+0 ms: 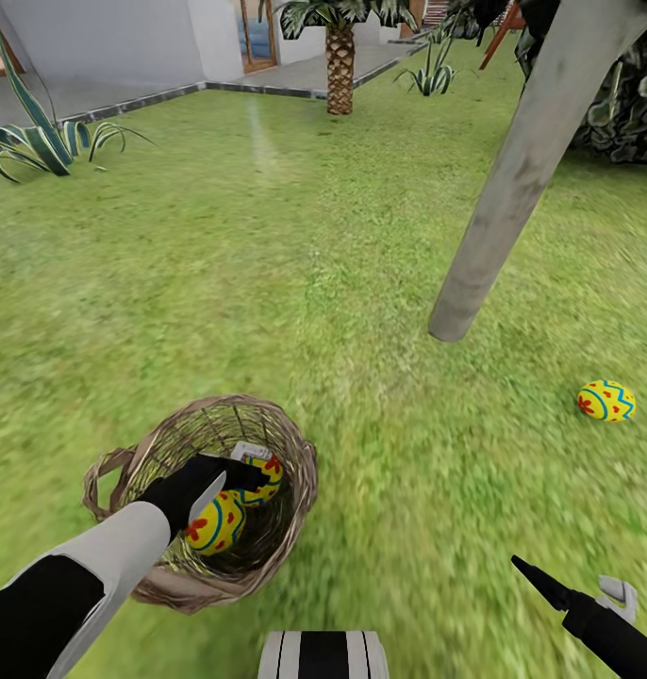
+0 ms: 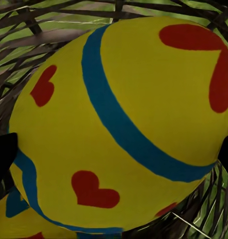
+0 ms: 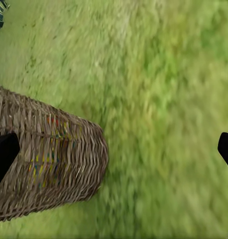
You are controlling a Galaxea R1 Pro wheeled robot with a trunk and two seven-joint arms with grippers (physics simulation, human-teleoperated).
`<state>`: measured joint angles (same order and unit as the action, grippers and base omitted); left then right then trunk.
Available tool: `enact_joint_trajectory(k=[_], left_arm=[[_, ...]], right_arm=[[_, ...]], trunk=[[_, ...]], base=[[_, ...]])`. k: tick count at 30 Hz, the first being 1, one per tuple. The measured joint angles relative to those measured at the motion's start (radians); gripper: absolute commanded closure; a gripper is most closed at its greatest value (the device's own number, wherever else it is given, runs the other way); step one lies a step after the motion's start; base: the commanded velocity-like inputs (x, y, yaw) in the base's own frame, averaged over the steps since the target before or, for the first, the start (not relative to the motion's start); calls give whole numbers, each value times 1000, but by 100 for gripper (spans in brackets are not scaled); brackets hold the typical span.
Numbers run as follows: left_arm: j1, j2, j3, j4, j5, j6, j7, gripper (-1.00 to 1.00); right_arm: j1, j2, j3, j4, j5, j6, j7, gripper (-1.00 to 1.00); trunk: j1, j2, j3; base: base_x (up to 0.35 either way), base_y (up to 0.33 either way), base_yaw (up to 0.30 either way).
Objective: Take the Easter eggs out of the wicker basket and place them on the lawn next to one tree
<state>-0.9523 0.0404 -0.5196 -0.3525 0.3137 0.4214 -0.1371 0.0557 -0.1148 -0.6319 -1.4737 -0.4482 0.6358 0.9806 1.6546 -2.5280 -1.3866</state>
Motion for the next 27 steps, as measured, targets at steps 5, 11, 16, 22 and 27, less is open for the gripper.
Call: enact_joint_trajectory(k=[5,11,16,22,27], left_arm=[[0,0,1,0,-1,0,0,100],[0,0,2,0,2,25,-1,100],[0,0,1,0,2,38,-2,100],[0,0,0,0,0,39,-2,100],[0,0,0,0,-1,39,-2,100]], right_arm=[[-1,-1,0,0,0,0,0,-100],[-1,-2,-1,0,0,0,0,-100],[-1,-2,-1,0,0,0,0,-100],[0,-2,-1,0,0,0,0,-100],[0,-2,0,0,0,0,0,-100]], trunk=[[0,0,0],[0,0,0],[-1,0,8],[-1,1,11],[-2,1,19]], base=[[0,0,0],[0,0,0],[0,0,0],[0,0,0],[0,0,0]])
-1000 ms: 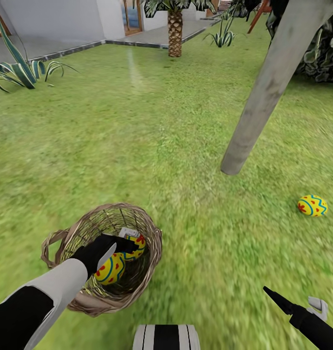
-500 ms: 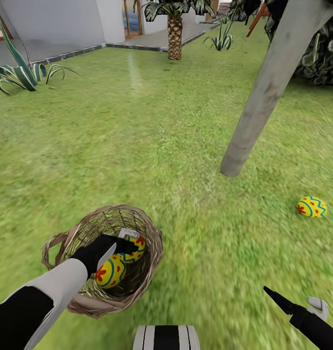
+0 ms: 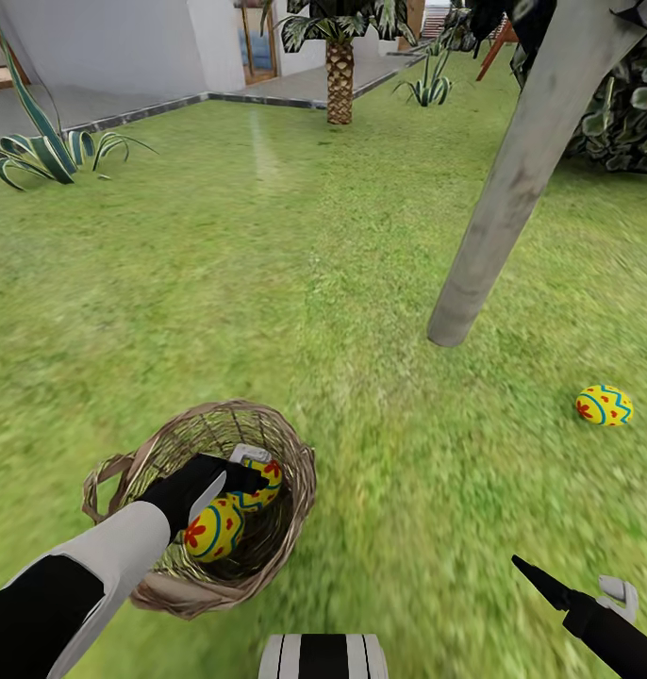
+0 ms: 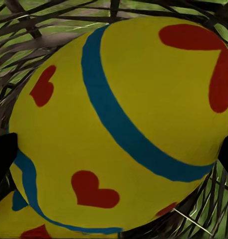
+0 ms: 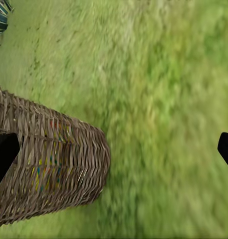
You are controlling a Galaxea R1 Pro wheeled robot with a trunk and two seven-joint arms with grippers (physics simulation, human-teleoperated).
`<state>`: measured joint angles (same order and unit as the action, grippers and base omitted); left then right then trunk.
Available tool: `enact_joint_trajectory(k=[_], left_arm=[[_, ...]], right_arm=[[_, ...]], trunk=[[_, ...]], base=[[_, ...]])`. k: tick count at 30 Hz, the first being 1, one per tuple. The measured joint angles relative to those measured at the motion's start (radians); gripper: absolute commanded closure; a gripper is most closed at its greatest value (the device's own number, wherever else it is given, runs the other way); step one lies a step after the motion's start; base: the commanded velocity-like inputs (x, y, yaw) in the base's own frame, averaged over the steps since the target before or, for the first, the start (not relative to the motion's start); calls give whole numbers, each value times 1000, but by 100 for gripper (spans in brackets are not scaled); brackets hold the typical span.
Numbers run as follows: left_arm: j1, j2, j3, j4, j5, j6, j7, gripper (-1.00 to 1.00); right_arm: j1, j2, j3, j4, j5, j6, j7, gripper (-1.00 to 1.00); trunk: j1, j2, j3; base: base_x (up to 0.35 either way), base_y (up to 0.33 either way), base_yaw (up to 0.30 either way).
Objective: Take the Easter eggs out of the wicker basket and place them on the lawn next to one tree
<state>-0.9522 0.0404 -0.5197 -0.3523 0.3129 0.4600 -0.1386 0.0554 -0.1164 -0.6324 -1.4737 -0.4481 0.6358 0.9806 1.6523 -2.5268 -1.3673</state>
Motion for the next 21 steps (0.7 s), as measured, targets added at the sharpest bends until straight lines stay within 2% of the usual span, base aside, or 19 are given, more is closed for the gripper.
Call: enact_joint_trajectory(k=[3,6,12,21], left_arm=[[0,0,0,0,1,0,0,100],[0,0,0,0,0,1,0,100],[0,0,0,-1,2,40,0,100],[0,0,0,0,2,51,0,100]], right_arm=[[0,0,0,0,0,0,0,-100],[0,0,0,0,0,0,0,-100],[0,0,0,0,0,0,0,-100],[0,0,0,0,0,0,0,-100]], trunk=[[-1,1,11],[-1,1,12],[-4,2,35],[-8,4,70]], base=[[0,0,0],[0,0,0],[0,0,0],[0,0,0]])
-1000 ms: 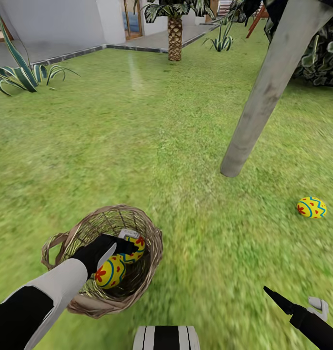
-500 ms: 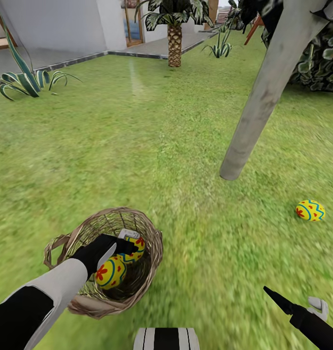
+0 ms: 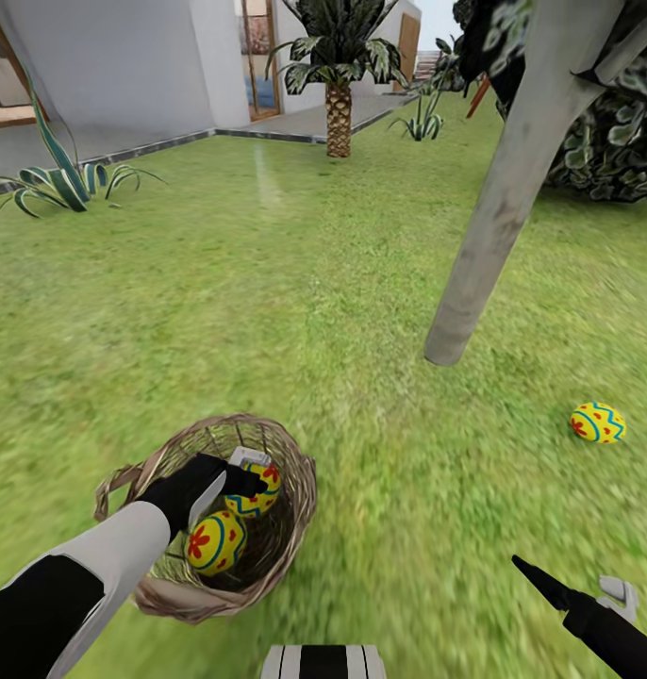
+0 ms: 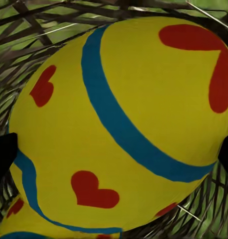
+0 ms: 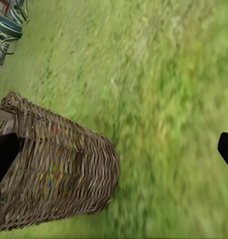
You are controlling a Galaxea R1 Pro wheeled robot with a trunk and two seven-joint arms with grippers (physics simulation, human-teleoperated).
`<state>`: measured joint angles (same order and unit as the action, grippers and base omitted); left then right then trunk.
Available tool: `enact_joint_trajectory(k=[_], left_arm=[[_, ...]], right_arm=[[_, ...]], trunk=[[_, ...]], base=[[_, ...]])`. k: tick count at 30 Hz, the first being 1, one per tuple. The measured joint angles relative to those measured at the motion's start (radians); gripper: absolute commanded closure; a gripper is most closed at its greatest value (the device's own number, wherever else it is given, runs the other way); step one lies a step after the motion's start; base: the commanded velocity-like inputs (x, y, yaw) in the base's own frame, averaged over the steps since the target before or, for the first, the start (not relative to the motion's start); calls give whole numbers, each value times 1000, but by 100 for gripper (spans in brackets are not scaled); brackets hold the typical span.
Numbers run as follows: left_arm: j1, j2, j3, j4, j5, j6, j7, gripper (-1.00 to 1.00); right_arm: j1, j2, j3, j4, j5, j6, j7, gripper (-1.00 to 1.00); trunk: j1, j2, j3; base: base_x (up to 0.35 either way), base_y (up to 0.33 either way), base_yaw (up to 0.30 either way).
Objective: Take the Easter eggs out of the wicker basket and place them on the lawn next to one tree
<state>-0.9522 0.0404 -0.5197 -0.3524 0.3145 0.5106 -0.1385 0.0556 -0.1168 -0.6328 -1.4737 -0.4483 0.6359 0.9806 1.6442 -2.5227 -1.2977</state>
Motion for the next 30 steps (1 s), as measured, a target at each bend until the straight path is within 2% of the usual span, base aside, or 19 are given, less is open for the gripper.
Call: enact_joint_trajectory(k=[5,19,30], left_arm=[[0,0,0,0,-1,3,0,100],[0,0,2,1,0,134,2,100],[0,0,11,0,3,197,2,100]], right_arm=[[0,-1,0,0,0,0,0,-100],[0,-1,-1,0,0,-1,0,-100],[0,-1,-1,0,0,-2,0,-100]], trunk=[[-2,1,19],[-9,4,74],[-13,7,116]], base=[[0,0,0],[0,0,0],[0,0,0]])
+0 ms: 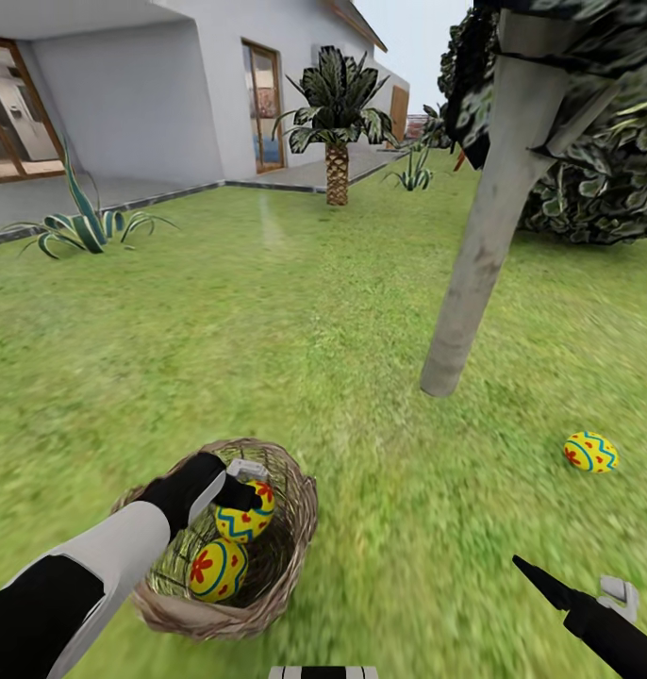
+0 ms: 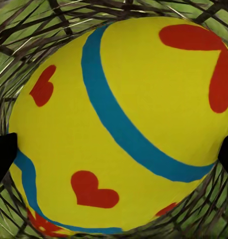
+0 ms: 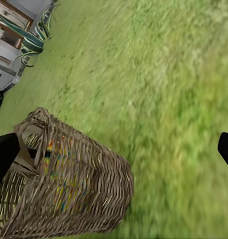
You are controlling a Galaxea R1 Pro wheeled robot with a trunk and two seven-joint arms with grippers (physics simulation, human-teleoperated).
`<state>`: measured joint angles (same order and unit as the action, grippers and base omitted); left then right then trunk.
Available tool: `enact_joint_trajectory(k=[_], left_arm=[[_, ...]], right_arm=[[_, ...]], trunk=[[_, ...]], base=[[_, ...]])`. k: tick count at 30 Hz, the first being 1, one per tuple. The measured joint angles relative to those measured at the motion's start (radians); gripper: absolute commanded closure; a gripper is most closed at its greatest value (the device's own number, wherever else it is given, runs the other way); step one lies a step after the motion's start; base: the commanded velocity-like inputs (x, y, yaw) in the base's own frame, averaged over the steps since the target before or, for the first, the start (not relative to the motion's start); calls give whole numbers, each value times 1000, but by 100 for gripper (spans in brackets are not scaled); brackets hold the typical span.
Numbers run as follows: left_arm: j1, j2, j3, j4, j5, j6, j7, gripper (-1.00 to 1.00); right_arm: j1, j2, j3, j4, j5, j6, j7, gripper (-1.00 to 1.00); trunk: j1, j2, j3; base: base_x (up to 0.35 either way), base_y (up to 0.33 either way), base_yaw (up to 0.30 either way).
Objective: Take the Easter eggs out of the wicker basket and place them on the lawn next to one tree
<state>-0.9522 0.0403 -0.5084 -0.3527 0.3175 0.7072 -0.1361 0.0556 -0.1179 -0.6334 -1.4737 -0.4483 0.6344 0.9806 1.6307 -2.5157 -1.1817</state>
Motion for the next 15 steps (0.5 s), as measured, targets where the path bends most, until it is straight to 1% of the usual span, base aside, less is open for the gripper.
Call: enact_joint_trajectory(k=[7,11,15], left_arm=[[0,1,0,-1,1,76,1,100],[0,1,0,-2,1,100,1,100],[-3,1,0,-2,2,147,1,100]], right_arm=[[0,0,0,0,0,0,0,-100],[0,0,0,0,0,0,0,-100],[0,-1,0,0,0,0,0,-100]], trunk=[[-3,2,27],[-5,3,43],[-7,4,58]], base=[[0,0,0],[0,0,0],[0,0,0]])
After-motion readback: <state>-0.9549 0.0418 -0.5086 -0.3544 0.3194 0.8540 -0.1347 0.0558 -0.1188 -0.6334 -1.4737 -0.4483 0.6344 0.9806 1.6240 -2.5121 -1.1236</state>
